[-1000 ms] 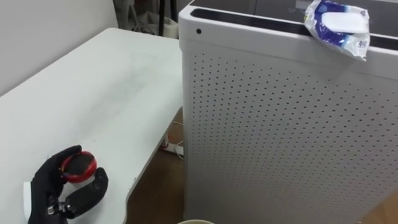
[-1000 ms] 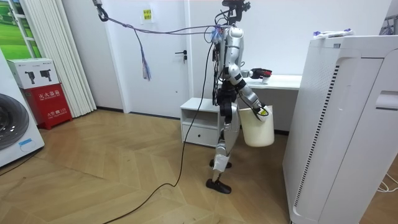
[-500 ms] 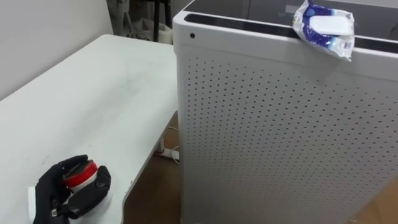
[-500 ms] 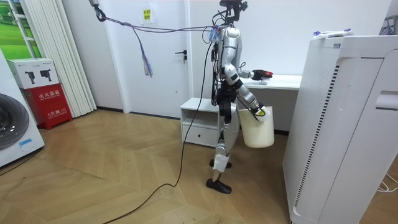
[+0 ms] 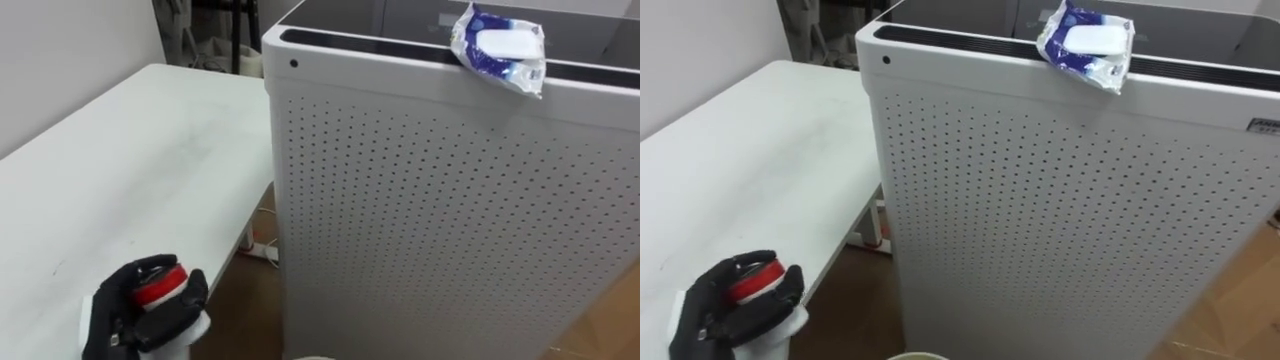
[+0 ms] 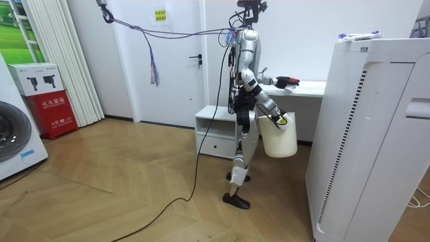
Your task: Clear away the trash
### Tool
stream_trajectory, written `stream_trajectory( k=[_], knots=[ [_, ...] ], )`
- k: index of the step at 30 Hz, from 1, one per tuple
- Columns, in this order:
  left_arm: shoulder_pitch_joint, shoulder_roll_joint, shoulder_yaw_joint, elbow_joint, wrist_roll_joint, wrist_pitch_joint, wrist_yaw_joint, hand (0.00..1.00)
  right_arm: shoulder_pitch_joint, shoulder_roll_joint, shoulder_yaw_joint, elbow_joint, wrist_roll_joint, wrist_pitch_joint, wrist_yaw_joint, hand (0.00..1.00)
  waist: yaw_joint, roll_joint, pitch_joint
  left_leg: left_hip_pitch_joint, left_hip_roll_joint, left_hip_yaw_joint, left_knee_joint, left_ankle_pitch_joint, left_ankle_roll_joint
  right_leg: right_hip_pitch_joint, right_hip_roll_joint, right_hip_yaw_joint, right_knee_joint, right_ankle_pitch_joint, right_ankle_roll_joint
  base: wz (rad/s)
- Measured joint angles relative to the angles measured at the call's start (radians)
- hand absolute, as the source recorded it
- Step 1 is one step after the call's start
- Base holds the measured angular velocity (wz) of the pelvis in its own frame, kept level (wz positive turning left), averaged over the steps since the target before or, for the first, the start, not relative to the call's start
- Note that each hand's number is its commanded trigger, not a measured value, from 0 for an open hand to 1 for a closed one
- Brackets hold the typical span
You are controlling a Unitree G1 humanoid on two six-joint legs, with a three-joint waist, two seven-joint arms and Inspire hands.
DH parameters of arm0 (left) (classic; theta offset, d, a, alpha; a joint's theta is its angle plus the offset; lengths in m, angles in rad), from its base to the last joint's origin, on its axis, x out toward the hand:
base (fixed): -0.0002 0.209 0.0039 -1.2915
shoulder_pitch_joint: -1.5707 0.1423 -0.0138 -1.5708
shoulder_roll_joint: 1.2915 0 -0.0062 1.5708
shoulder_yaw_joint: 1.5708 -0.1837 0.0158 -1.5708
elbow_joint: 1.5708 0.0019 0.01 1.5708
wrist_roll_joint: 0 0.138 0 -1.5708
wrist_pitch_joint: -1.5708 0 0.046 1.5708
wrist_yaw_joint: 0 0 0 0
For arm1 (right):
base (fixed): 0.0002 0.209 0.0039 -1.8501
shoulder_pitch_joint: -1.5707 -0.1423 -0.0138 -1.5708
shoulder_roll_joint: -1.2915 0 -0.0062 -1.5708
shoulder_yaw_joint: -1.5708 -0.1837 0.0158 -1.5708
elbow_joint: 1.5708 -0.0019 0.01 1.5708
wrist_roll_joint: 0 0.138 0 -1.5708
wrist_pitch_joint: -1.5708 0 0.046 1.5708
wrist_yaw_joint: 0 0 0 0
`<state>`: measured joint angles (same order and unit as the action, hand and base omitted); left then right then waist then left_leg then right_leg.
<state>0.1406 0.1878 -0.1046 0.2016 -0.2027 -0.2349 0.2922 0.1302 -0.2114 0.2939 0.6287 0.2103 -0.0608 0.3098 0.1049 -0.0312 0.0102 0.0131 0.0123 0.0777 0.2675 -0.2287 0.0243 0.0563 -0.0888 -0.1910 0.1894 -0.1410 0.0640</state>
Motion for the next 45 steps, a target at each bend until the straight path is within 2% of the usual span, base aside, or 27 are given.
stream_trajectory(
  k=[3, 9, 18, 22, 25, 28, 30, 34, 35, 36, 37, 38, 42, 45],
  knots=[
    [0.001, 0.001, -0.046, -0.055, -0.001, 0.000, -0.073, 1.00, -0.006, -0.001, -0.004, 0.000, 0.000, 0.000, -0.003, 1.00, -0.006, -0.001, 0.0009, 0.000, 0.005, 0.000, 0.001, 0.000, 0.000, 0.001, 0.000, -0.001, 0.000, 0.000, 0.000, 0.00],
    [0.001, 0.002, -0.074, -0.095, -0.003, 0.000, -0.242, 1.00, -0.030, -0.004, -0.011, -0.020, -0.001, -0.002, -0.001, 1.00, -0.028, 0.004, 0.0060, 0.000, 0.009, 0.001, 0.002, 0.000, 0.000, -0.003, 0.003, -0.003, 0.012, 0.000, 0.000, 0.00],
    [0.003, 0.031, -0.145, -0.124, -0.002, 0.012, -0.428, 1.00, -0.064, -0.012, -0.013, -0.019, 0.002, -0.002, -0.004, 1.00, -0.041, 0.006, 0.0067, -0.013, 0.010, 0.004, 0.006, 0.000, 0.000, -0.025, 0.002, -0.003, 0.018, 0.000, 0.000, 0.00],
    [0.005, 0.035, -0.166, -0.123, -0.001, 0.022, -0.462, 1.00, -0.081, -0.013, -0.012, -0.006, 0.017, -0.003, -0.017, 1.00, -0.040, 0.009, 0.0067, -0.041, 0.011, 0.022, 0.007, 0.001, 0.000, -0.068, 0.000, 0.003, 0.035, 0.000, 0.000, -0.15],
    [0.001, 0.034, -0.175, -0.095, -0.003, 0.023, -0.484, 1.00, -0.148, -0.008, -0.011, 0.048, 0.019, -0.003, -0.018, 1.00, -0.043, 0.017, 0.0092, -0.092, 0.011, 0.032, 0.023, 0.002, 0.002, -0.121, -0.002, 0.014, 0.049, 0.002, -0.004, -0.12],
    [-0.009, 0.030, -0.180, -0.018, -0.002, 0.024, -0.482, 1.00, -0.221, -0.009, -0.012, 0.118, 0.024, -0.005, -0.028, 1.00, -0.047, 0.024, 0.0113, -0.159, 0.012, 0.032, 0.052, 0.003, 0.004, -0.185, -0.001, 0.019, 0.062, 0.006, -0.011, -0.01],
    [-0.035, 0.028, -0.197, 0.079, 0.000, 0.026, -0.481, 1.00, -0.268, -0.012, -0.012, 0.170, 0.026, -0.006, -0.043, 1.00, -0.044, 0.030, 0.0142, -0.203, 0.012, 0.031, 0.067, 0.004, 0.006, -0.228, -0.001, 0.020, 0.077, 0.007, -0.012, 0.00],
    [-0.039, 0.026, -0.209, 0.142, -0.001, 0.035, -0.480, 1.00, -0.298, -0.019, -0.011, 0.184, 0.030, -0.011, -0.058, 1.00, -0.045, 0.033, 0.0159, -0.269, 0.015, 0.030, 0.086, 0.007, 0.009, -0.297, -0.006, 0.021, 0.104, 0.007, -0.012, 0.00],
    [-0.045, 0.024, -0.217, 0.154, 0.000, 0.035, -0.481, 0.92, -0.302, -0.022, -0.010, 0.185, 0.031, -0.012, -0.059, 1.00, -0.043, 0.035, 0.0173, -0.291, 0.015, 0.031, 0.096, 0.007, 0.010, -0.317, -0.007, 0.023, 0.109, 0.008, -0.013, 0.00],
    [-0.055, 0.016, -0.217, 0.170, 0.000, 0.036, -0.481, 0.22, -0.309, -0.021, -0.010, 0.190, 0.031, -0.013, -0.060, 1.00, -0.040, 0.038, 0.0189, -0.309, 0.014, 0.034, 0.104, 0.008, 0.011, -0.335, -0.009, 0.024, 0.114, 0.009, -0.015, -0.05],
    [-0.063, 0.012, -0.217, 0.179, 0.000, 0.037, -0.480, 0.00, -0.313, -0.020, -0.010, 0.198, 0.031, -0.013, -0.060, 1.00, -0.039, 0.038, 0.0193, -0.316, 0.014, 0.035, 0.107, 0.009, 0.012, -0.344, -0.011, 0.025, 0.120, 0.009, -0.015, -0.06],
    [-0.075, 0.008, -0.217, 0.190, 0.000, 0.038, -0.478, 0.00, -0.326, -0.017, -0.009, 0.219, 0.031, -0.013, -0.058, 1.00, -0.040, 0.038, 0.0196, -0.328, 0.013, 0.036, 0.111, 0.010, 0.014, -0.357, -0.012, 0.027, 0.124, 0.009, -0.015, 0.00],
    [-0.123, 0.003, -0.217, 0.236, 0.000, 0.038, -0.467, 0.00, -0.359, -0.007, -0.009, 0.273, 0.031, -0.014, -0.064, 1.00, -0.037, 0.037, 0.0311, -0.363, 0.011, 0.053, 0.115, 0.013, 0.019, -0.414, -0.020, 0.036, 0.160, 0.009, -0.015, -0.08],
    [-0.137, 0.001, -0.219, 0.252, 0.001, 0.038, -0.456, 0.00, -0.363, -0.007, -0.009, 0.292, 0.031, -0.014, -0.070, 1.00, -0.039, 0.040, 0.0341, -0.389, 0.011, 0.059, 0.125, 0.013, 0.020, -0.447, -0.022, 0.043, 0.177, 0.010, -0.016, -0.10]
  ],
)
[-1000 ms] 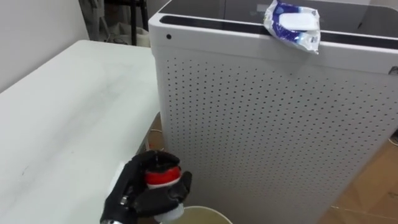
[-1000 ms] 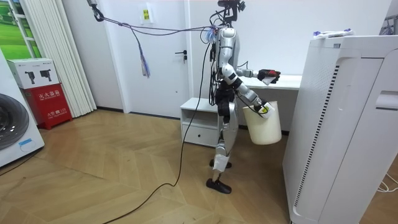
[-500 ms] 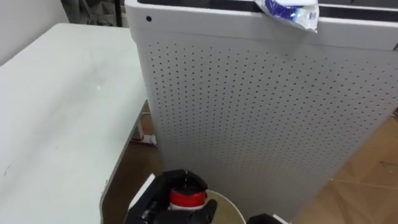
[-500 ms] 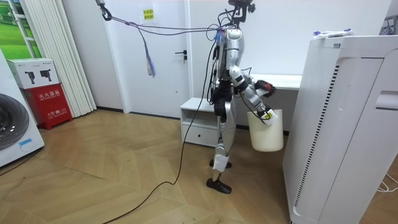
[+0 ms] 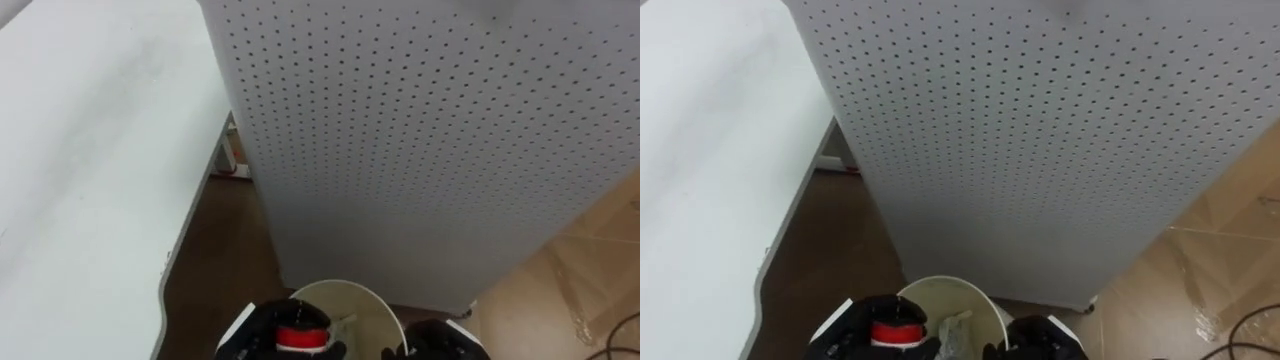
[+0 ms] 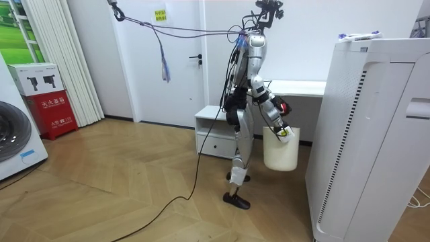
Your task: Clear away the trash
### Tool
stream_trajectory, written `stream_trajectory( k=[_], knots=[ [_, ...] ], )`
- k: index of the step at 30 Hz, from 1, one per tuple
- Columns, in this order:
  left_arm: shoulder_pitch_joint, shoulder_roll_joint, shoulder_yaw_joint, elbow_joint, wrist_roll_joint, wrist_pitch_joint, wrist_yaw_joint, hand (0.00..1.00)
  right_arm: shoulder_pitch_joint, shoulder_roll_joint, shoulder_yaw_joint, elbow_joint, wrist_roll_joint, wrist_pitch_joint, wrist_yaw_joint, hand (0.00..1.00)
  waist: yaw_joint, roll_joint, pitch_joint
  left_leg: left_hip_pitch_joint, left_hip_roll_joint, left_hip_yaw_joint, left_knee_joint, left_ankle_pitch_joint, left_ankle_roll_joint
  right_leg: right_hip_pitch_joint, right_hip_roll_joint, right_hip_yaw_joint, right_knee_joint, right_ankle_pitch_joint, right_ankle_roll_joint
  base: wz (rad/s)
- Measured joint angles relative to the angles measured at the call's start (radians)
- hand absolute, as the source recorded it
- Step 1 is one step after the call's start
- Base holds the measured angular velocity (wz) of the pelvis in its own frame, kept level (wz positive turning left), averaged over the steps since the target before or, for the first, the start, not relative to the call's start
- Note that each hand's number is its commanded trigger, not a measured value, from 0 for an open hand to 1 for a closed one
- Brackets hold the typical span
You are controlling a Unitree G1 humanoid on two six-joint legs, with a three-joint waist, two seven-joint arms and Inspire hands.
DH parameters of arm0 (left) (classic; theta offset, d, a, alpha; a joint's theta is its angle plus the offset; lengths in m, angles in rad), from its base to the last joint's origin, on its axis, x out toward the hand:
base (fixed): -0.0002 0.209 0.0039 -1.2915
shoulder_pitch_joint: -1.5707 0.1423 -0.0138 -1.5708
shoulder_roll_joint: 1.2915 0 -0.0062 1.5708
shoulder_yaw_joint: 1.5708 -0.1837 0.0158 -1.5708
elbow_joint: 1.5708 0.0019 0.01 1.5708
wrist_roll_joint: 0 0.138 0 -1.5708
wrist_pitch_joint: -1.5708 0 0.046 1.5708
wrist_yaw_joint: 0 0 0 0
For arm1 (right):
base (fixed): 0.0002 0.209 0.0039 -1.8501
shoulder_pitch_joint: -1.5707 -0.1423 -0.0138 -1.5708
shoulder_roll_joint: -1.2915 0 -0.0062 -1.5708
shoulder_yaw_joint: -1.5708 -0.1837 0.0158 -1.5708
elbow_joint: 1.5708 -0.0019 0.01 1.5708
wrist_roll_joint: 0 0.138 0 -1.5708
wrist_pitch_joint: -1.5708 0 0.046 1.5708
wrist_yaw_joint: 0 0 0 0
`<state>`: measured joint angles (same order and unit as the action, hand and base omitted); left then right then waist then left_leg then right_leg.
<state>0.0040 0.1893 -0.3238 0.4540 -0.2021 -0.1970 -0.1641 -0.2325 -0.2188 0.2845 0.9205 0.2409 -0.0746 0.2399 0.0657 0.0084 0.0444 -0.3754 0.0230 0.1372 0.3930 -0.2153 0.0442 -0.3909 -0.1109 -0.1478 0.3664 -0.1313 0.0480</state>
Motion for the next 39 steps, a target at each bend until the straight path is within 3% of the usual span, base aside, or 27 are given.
stream_trajectory(
  k=[14, 19, 24, 39],
  knots=[
    [-0.042, -0.002, -0.016, 0.040, 0.000, 0.000, 0.030, 0.00, -0.001, 0.006, 0.021, 0.021, -0.007, 0.002, -0.010, 1.00, 0.002, 0.000, 0.0004, -0.025, 0.002, 0.015, 0.004, 0.000, 0.000, -0.042, -0.001, 0.008, 0.021, 0.002, -0.003, -0.03],
    [-0.046, -0.007, -0.037, 0.051, -0.001, 0.000, 0.030, 0.00, -0.001, -0.012, 0.041, 0.025, -0.006, 0.002, -0.019, 1.00, -0.003, 0.000, 0.0004, -0.025, 0.002, 0.018, 0.003, 0.000, 0.000, -0.043, -0.001, 0.007, 0.021, 0.002, -0.003, 0.00],
    [-0.057, -0.026, -0.044, 0.059, -0.001, 0.000, 0.028, 0.00, -0.001, -0.002, 0.050, 0.025, -0.006, 0.002, -0.008, 1.00, -0.004, 0.000, 0.0003, -0.025, 0.002, 0.024, 0.002, 0.000, 0.000, -0.048, -0.001, 0.008, 0.028, 0.002, -0.003, -0.01],
    [-0.058, -0.034, -0.032, 0.038, 0.000, -0.014, 0.050, 0.00, 0.003, 0.011, 0.043, 0.030, 0.013, 0.000, -0.023, 1.00, -0.006, -0.001, -0.0008, -0.002, 0.002, 0.022, 0.005, 0.000, 0.000, -0.024, -0.003, 0.006, 0.028, 0.002, -0.003, 0.00]
  ],
)
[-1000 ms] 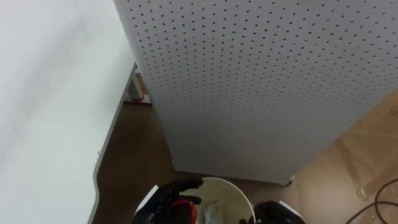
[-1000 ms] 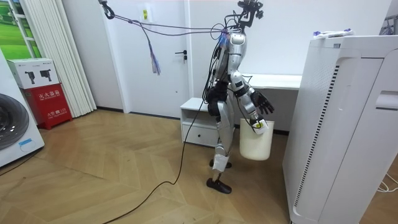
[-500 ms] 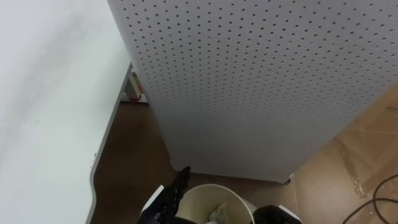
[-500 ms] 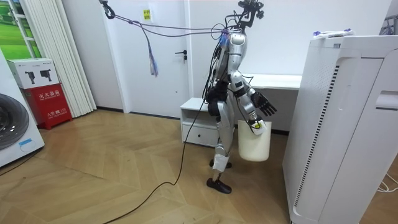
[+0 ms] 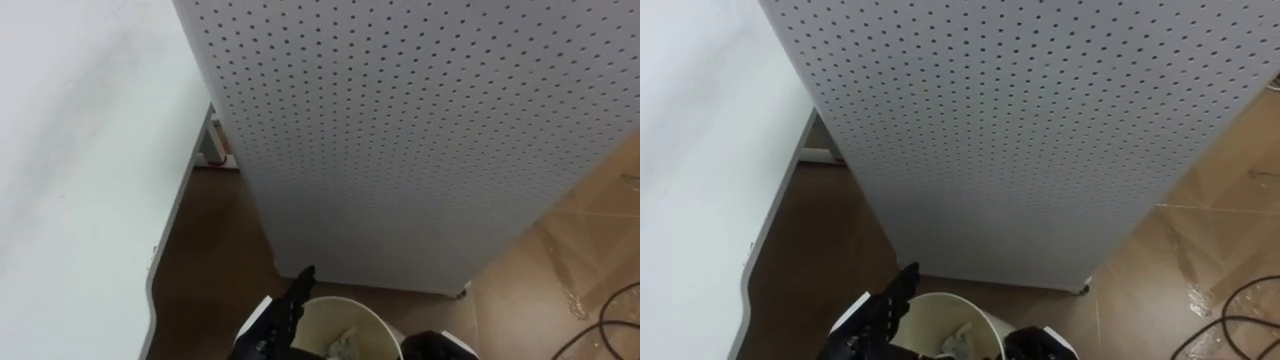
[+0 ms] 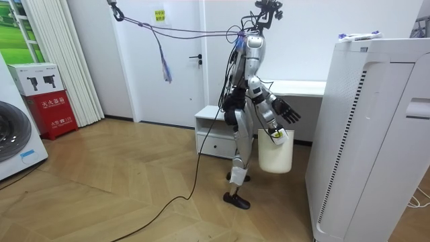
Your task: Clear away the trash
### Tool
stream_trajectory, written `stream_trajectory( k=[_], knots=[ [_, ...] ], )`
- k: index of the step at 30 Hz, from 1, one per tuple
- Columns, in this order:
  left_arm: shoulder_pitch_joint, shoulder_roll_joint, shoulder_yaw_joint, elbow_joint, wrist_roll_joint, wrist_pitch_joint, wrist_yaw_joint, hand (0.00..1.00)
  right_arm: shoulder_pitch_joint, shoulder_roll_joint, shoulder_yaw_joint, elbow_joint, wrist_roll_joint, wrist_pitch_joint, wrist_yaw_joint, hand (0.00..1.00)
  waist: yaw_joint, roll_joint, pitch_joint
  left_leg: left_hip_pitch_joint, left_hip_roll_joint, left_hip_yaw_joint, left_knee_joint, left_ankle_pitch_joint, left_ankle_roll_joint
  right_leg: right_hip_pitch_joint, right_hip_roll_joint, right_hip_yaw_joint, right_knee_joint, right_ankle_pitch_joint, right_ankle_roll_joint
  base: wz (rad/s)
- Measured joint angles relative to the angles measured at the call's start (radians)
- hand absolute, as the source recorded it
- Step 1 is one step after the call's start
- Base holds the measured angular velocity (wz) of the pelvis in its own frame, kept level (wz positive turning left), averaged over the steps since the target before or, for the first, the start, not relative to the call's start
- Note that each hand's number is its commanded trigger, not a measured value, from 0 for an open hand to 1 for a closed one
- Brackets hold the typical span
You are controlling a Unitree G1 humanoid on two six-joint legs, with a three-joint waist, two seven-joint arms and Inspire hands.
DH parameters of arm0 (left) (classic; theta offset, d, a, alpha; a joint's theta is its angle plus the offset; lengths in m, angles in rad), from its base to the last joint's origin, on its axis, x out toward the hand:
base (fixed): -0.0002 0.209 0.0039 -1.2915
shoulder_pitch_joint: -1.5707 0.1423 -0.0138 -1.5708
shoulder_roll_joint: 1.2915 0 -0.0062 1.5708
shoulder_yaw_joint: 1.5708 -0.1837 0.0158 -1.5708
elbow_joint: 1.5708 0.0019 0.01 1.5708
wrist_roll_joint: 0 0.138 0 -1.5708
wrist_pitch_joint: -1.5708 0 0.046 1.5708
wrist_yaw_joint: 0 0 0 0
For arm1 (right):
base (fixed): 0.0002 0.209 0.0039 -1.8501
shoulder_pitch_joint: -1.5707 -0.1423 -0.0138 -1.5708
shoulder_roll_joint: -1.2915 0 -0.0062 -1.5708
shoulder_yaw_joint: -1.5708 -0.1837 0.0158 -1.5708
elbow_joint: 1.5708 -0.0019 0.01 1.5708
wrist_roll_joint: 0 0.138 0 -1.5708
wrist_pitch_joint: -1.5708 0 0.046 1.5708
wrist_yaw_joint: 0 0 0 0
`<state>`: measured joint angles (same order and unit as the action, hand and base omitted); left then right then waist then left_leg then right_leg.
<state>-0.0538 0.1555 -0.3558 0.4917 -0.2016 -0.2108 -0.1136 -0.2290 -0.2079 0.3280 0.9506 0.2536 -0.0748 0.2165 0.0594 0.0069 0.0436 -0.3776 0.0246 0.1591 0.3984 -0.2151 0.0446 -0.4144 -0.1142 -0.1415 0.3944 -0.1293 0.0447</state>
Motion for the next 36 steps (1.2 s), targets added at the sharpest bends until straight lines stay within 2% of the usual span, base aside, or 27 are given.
stream_trajectory(
  k=[4, 6, 8, 9, 10, 13, 16, 17, 18, 21, 23, 26, 30, 32, 34, 36],
  knots=[
    [0.001, 0.012, 0.021, -0.077, 0.002, -0.010, 0.034, 0.00, 0.022, -0.003, -0.012, -0.002, 0.028, -0.012, -0.008, 1.00, 0.000, -0.001, -0.0014, 0.021, 0.001, 0.000, -0.010, 0.000, 0.000, 0.027, 0.003, 0.002, -0.013, 0.001, -0.002, 0.00],
    [0.004, 0.018, 0.031, -0.136, 0.043, -0.038, 0.064, 0.00, 0.057, -0.004, -0.019, -0.016, 0.053, -0.024, -0.010, 1.00, 0.001, -0.003, -0.0039, 0.057, 0.000, 0.004, -0.023, 0.000, 0.000, 0.062, 0.005, 0.002, -0.029, 0.003, -0.003, -0.04],
    [0.012, 0.022, 0.038, -0.179, 0.063, -0.057, 0.082, 0.00, 0.085, -0.005, -0.024, -0.030, 0.058, -0.028, -0.011, 1.00, -0.001, -0.005, -0.0102, 0.093, -0.001, 0.007, -0.038, 0.000, 0.000, 0.093, 0.007, 0.005, -0.044, 0.003, -0.002, -0.07],
    [0.019, 0.025, 0.041, -0.224, 0.085, -0.060, 0.097, 0.00, 0.108, -0.005, -0.040, -0.050, 0.056, -0.034, -0.011, 1.00, -0.003, -0.006, -0.0159, 0.107, -0.002, 0.007, -0.047, 0.000, -0.001, 0.107, 0.008, 0.005, -0.054, 0.004, -0.001, -0.05],
    [0.022, 0.025, 0.041, -0.243, 0.094, -0.064, 0.106, 0.00, 0.120, -0.005, -0.048, -0.060, 0.057, -0.038, -0.011, 1.00, -0.004, -0.006, -0.0160, 0.119, -0.003, 0.007, -0.054, 0.001, -0.001, 0.116, 0.008, 0.005, -0.056, 0.004, -0.001, -0.04],
    [0.025, 0.026, 0.050, -0.281, 0.130, -0.106, 0.135, 0.00, 0.156, -0.005, -0.076, -0.073, 0.058, -0.044, -0.014, 1.00, -0.004, -0.004, -0.0204, 0.179, -0.003, 0.022, -0.081, 0.001, -0.002, 0.161, 0.010, 0.007, -0.065, 0.002, 0.002, -0.14],
    [0.032, 0.038, 0.065, -0.289, 0.150, -0.111, 0.169, 0.00, 0.193, -0.011, -0.078, -0.105, 0.057, -0.050, -0.023, 1.00, -0.006, -0.005, -0.0248, 0.212, -0.006, 0.041, -0.081, 0.001, -0.002, 0.184, 0.010, 0.003, -0.066, 0.002, 0.002, -0.25],
    [0.052, 0.041, 0.079, -0.305, 0.173, -0.111, 0.180, 0.00, 0.211, -0.011, -0.079, -0.124, 0.056, -0.052, -0.028, 1.00, -0.006, -0.008, -0.0294, 0.228, -0.006, 0.058, -0.084, 0.001, -0.002, 0.188, 0.009, 0.003, -0.064, 0.003, 0.001, -0.40],
    [0.070, 0.046, 0.089, -0.332, 0.195, -0.111, 0.199, 0.00, 0.224, -0.013, -0.082, -0.150, 0.055, -0.052, -0.029, 1.00, -0.005, -0.009, -0.0303, 0.245, -0.005, 0.075, -0.091, -0.002, -0.002, 0.187, 0.009, 0.001, -0.057, 0.003, 0.000, -0.47],
    [0.076, 0.046, 0.119, -0.355, 0.274, -0.111, 0.228, 0.00, 0.236, -0.012, -0.086, -0.191, 0.055, -0.052, -0.026, 1.00, -0.002, -0.010, -0.0324, 0.292, -0.001, 0.112, -0.109, -0.018, -0.003, 0.196, 0.011, 0.001, -0.043, 0.008, -0.008, -0.50],
    [0.080, 0.041, 0.143, -0.368, 0.335, -0.111, 0.245, 0.00, 0.238, -0.007, -0.087, -0.190, 0.047, -0.052, -0.017, 1.00, -0.001, -0.011, -0.0338, 0.320, 0.001, 0.115, -0.123, -0.019, -0.002, 0.215, 0.011, -0.010, -0.050, 0.016, -0.013, -0.38],
    [0.087, 0.043, 0.171, -0.458, 0.438, -0.114, 0.298, 0.00, 0.266, -0.001, -0.087, -0.191, 0.056, -0.056, -0.012, 1.00, -0.011, -0.017, -0.0382, 0.347, 0.003, 0.120, -0.132, -0.020, -0.002, 0.241, 0.011, -0.025, -0.061, 0.022, -0.015, -0.13],
    [0.100, 0.048, 0.204, -0.546, 0.524, -0.166, 0.388, 0.00, 0.289, -0.002, -0.087, -0.190, 0.050, -0.056, -0.009, 1.00, -0.008, -0.015, -0.0389, 0.408, 0.005, 0.142, -0.164, -0.018, -0.004, 0.287, 0.016, -0.029, -0.084, 0.028, -0.016, -0.17],
    [0.100, 0.053, 0.214, -0.569, 0.552, -0.180, 0.424, 0.00, 0.293, -0.002, -0.087, -0.190, 0.049, -0.056, -0.007, 1.00, -0.012, -0.015, -0.0387, 0.412, 0.008, 0.142, -0.164, -0.018, -0.005, 0.294, 0.013, -0.053, -0.089, 0.030, -0.016, 0.00],
    [0.101, 0.058, 0.219, -0.582, 0.576, -0.180, 0.456, 0.00, 0.301, -0.004, -0.087, -0.193, 0.048, -0.056, -0.005, 1.00, -0.014, -0.014, -0.0382, 0.416, 0.011, 0.142, -0.160, -0.019, -0.006, 0.296, 0.015, -0.060, -0.089, 0.030, -0.016, -0.03],
    [0.104, 0.066, 0.244, -0.607, 0.616, -0.180, 0.465, 0.00, 0.302, -0.004, -0.087, -0.193, 0.036, -0.057, 0.001, 1.00, 0.001, -0.007, -0.0350, 0.427, 0.020, 0.150, -0.160, -0.023, -0.013, 0.301, 0.027, -0.059, -0.095, 0.032, -0.020, -0.21]
  ],
)
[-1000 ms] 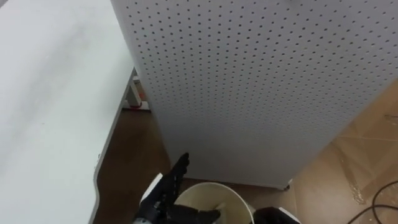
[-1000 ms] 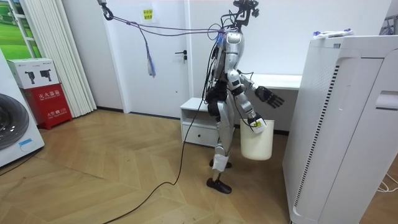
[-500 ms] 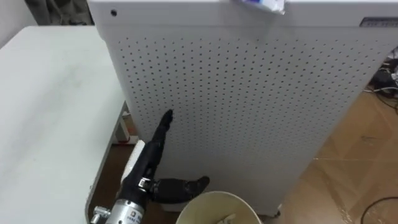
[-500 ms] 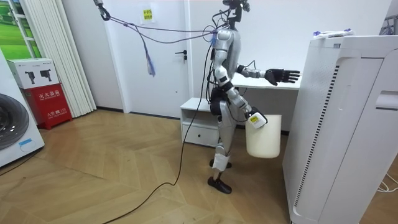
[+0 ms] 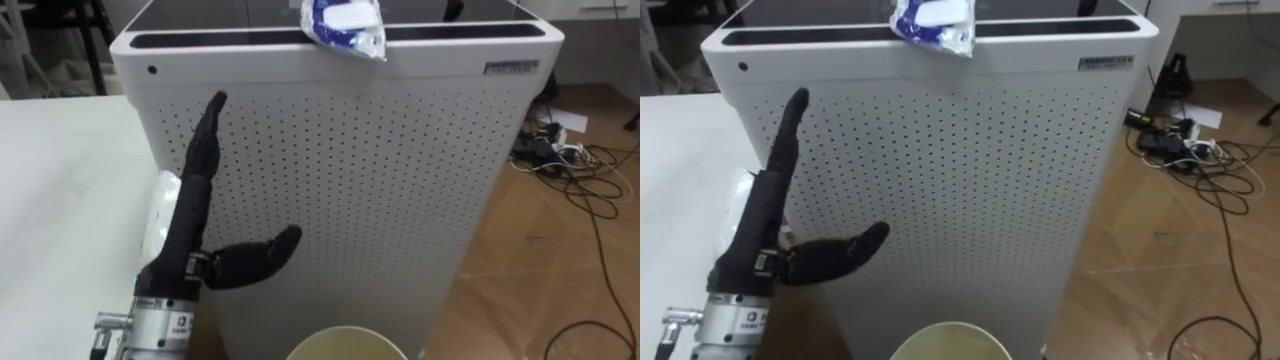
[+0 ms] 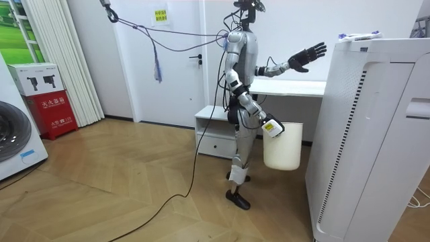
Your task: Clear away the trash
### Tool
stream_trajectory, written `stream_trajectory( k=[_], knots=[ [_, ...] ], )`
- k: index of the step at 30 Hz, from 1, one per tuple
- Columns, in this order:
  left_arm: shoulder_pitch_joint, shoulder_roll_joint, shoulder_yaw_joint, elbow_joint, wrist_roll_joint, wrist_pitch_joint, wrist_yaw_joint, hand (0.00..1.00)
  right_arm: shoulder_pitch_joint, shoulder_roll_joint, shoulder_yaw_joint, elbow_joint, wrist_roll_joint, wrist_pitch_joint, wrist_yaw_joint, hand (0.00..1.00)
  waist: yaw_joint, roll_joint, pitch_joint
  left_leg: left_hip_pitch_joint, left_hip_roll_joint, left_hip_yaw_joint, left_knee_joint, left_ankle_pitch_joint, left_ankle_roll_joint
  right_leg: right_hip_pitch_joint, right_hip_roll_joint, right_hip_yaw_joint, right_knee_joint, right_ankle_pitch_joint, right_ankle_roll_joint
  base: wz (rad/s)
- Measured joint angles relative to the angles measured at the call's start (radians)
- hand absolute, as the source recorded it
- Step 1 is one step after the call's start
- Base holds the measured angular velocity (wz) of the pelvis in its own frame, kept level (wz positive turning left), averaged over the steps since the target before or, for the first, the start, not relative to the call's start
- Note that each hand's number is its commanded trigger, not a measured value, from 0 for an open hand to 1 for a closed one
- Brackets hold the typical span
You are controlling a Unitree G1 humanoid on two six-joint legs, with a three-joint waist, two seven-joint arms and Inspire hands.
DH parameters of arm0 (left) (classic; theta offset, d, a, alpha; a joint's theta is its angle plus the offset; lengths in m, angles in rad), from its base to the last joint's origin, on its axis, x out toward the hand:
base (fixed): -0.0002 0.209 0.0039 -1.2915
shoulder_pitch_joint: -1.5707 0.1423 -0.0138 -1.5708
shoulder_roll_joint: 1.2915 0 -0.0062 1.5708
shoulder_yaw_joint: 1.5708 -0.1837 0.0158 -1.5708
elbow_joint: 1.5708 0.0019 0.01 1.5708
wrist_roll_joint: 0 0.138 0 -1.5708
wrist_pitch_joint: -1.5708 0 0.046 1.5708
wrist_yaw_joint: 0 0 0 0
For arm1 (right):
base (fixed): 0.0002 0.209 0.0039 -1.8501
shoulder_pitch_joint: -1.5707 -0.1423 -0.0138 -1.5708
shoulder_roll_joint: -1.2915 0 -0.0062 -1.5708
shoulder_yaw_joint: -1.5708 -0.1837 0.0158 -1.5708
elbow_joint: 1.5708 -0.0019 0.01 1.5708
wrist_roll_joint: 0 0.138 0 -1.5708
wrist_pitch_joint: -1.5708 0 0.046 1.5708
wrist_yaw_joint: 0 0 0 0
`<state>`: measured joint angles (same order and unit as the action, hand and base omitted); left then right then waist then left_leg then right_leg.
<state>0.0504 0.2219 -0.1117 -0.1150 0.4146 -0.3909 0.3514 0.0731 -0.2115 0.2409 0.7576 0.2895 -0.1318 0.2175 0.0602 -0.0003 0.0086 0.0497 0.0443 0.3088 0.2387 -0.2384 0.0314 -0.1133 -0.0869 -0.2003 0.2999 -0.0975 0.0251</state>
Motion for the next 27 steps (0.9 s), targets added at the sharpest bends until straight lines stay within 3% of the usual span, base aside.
stream_trajectory(
  k=[5, 9, 14, 17, 22, 27],
  knots=[
    [0.067, 0.001, 0.059, -0.117, 0.060, -0.002, 0.028, 0.00, 0.009, 0.002, -0.018, 0.000, -0.060, -0.011, 0.053, 1.00, 0.026, 0.018, 0.0002, 0.045, 0.015, -0.013, -0.021, -0.013, -0.019, 0.012, 0.042, 0.033, -0.029, 0.011, -0.017, -0.43],
    [0.071, 0.001, 0.076, -0.141, 0.069, -0.004, 0.070, 0.00, 0.004, -0.002, -0.023, -0.001, -0.100, -0.011, 0.067, 1.00, 0.034, 0.031, -0.0026, 0.065, 0.014, -0.047, -0.041, -0.017, -0.026, 0.009, 0.071, 0.061, -0.042, 0.023, -0.035, -0.49],
    [0.068, 0.001, 0.076, -0.154, 0.072, -0.004, 0.082, 0.00, 0.006, -0.015, -0.029, -0.008, -0.100, -0.009, 0.073, 1.00, 0.021, 0.038, -0.0036, 0.065, 0.007, -0.115, -0.043, -0.017, -0.027, 0.003, 0.080, 0.064, -0.042, 0.022, -0.042, -0.15],
    [0.065, 0.003, 0.076, -0.187, 0.090, -0.004, 0.095, 0.00, 0.006, -0.027, -0.029, -0.031, -0.100, -0.009, 0.086, 1.00, 0.025, 0.040, -0.0046, 0.067, 0.004, -0.125, -0.043, -0.017, -0.027, -0.002, 0.085, 0.080, -0.041, 0.023, -0.045, -0.16],
    [0.054, 0.043, 0.080, -0.201, 0.128, -0.004, 0.129, 0.00, 0.020, -0.026, -0.029, -0.068, -0.100, -0.009, 0.093, 1.00, 0.020, 0.047, -0.0045, 0.084, 0.000, -0.147, -0.042, -0.017, -0.026, 0.013, 0.087, 0.089, -0.043, 0.023, -0.045, -0.06],
    [0.016, 0.080, 0.081, -0.201, 0.174, -0.003, 0.148, 0.00, 0.019, -0.027, -0.029, -0.096, -0.100, -0.008, 0.093, 1.00, 0.019, 0.058, 0.0023, 0.085, -0.004, -0.169, -0.053, -0.017, -0.026, 0.010, 0.086, 0.087, -0.043, 0.027, -0.045, 0.03]
  ],
)
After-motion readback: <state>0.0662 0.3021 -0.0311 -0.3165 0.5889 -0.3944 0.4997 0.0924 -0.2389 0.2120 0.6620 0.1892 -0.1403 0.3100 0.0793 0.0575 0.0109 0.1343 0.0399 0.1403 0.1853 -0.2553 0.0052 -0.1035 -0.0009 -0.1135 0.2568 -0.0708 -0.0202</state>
